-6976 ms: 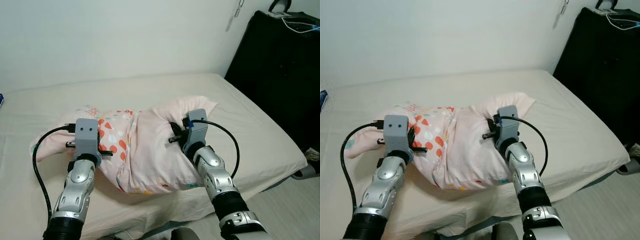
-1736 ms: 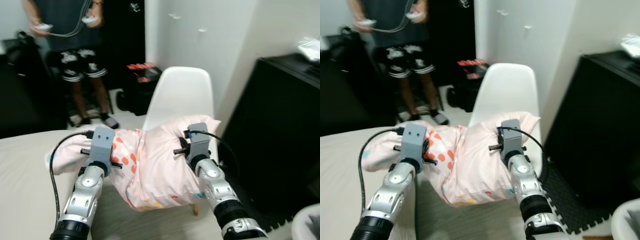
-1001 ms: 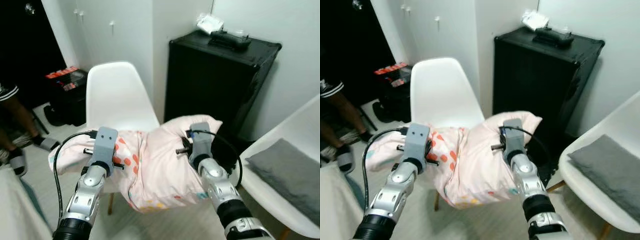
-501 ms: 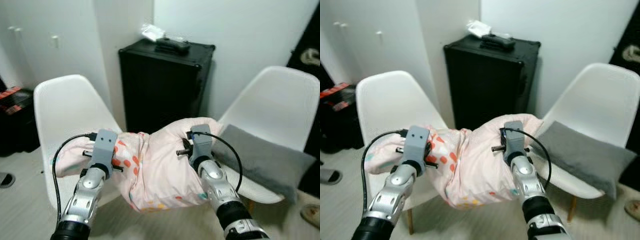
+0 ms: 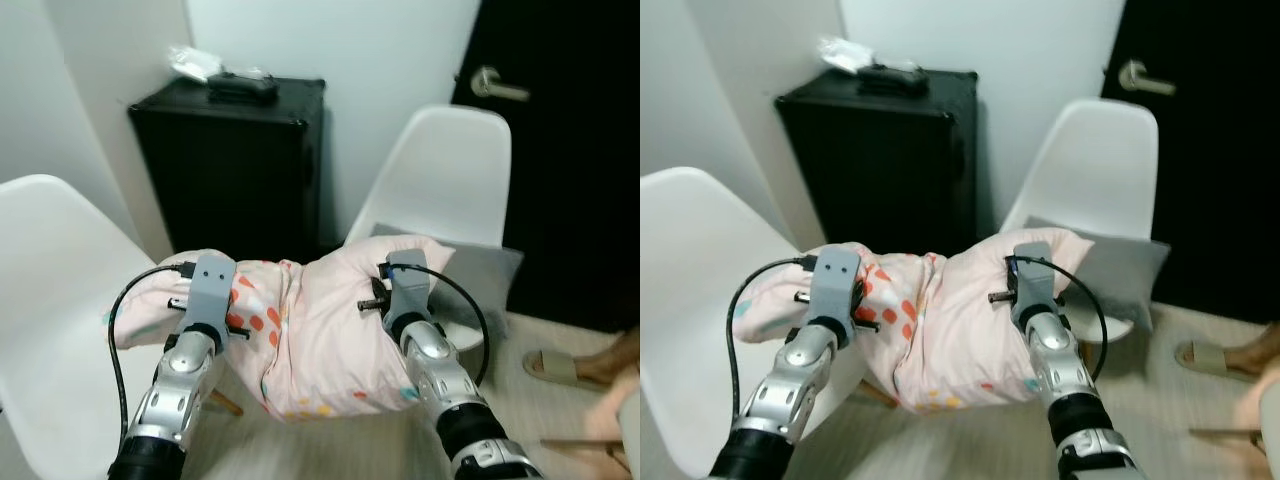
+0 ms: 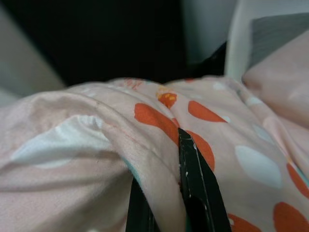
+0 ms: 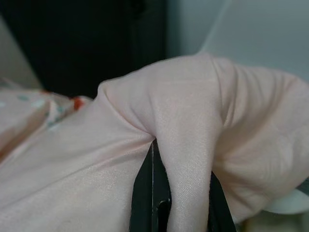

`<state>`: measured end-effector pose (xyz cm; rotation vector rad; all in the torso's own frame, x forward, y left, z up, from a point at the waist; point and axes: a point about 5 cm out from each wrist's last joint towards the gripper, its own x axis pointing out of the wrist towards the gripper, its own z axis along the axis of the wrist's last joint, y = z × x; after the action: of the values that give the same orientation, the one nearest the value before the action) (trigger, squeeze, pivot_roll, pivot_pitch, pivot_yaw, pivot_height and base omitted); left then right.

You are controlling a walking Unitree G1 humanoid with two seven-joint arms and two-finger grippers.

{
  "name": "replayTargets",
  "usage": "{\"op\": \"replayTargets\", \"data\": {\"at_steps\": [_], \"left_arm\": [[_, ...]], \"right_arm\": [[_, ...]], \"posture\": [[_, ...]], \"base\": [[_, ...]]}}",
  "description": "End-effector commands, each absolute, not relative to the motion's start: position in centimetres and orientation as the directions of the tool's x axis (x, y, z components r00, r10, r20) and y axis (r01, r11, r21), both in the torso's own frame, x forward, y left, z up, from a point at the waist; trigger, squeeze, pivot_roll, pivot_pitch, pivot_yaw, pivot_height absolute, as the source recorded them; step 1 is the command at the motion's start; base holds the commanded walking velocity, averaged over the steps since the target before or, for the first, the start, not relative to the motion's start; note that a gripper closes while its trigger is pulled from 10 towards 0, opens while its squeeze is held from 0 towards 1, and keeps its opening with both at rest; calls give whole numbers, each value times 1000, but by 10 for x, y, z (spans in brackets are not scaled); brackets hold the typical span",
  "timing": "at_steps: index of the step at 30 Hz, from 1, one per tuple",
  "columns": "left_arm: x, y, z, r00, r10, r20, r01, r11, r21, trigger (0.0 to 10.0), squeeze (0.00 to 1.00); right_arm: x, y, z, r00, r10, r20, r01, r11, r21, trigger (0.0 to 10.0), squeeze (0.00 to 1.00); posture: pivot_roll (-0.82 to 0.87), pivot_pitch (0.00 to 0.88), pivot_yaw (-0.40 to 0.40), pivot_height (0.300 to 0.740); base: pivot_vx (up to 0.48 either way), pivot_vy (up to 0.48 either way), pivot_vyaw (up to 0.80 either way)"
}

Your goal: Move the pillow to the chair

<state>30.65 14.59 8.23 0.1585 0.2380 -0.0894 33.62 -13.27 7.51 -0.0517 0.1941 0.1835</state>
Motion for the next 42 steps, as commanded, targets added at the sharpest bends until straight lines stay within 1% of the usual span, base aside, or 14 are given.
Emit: {"op": "replayTargets", "data": {"at_steps": [1, 9, 18, 23, 26, 29, 32, 35, 38, 42], "left_arm": [[311, 132, 93, 974, -133, -185, 161, 977, 143, 10000, 0], [312, 126, 94, 972, -155, -178, 187, 966, 180, 10000, 0], [314, 128, 96, 974, -142, -174, 175, 965, 195, 10000, 0], [316, 131, 97, 976, -133, -173, 164, 969, 183, 10000, 0], [315, 132, 96, 977, -126, -174, 159, 969, 188, 10000, 0], [314, 134, 96, 979, -102, -177, 131, 978, 164, 10000, 0], [313, 138, 94, 975, -96, -199, 119, 987, 108, 10000, 0], [313, 137, 94, 975, -102, -199, 124, 987, 104, 10000, 0], [311, 138, 94, 975, -107, -194, 135, 981, 136, 10000, 0], [310, 138, 94, 976, -117, -186, 144, 980, 137, 10000, 0]], "right_arm": [[340, -123, 86, 965, 212, -152, -223, 973, -56, 10000, 0], [341, -134, 88, 971, 190, -146, -200, 978, -62, 10000, 0], [341, -136, 89, 975, 173, -136, -181, 982, -46, 10000, 0], [347, -138, 99, 982, 161, -101, -166, 985, -41, 10000, 0], [349, -142, 101, 985, 140, -97, -145, 989, -43, 10000, 0], [349, -148, 100, 989, 104, -101, -107, 994, -27, 10000, 0], [349, -159, 98, 993, 24, -112, -27, 999, -22, 10000, 0], [349, -160, 98, 994, 17, -112, -20, 1000, -22, 10000, 0], [347, -159, 98, 994, 42, -103, -48, 997, -56, 10000, 0], [346, -158, 97, 994, 36, -103, -42, 998, -48, 10000, 0]], "posture": [[56, 0, 26, 740], [48, 0, 29, 740], [56, 0, 15, 740], [57, 0, 5, 740], [59, 0, 2, 740], [62, 0, -2, 740], [60, 0, 0, 740], [60, 0, 0, 740], [56, 0, -1, 740], [52, 0, 2, 740]], "base": [[0, 0, -800], [0, 0, -800], [0, 0, -800], [0, 0, -800], [0, 0, -800], [0, 0, -800], [0, 0, -800], [0, 0, -800], [0, 0, -800], [0, 0, -800]]}}
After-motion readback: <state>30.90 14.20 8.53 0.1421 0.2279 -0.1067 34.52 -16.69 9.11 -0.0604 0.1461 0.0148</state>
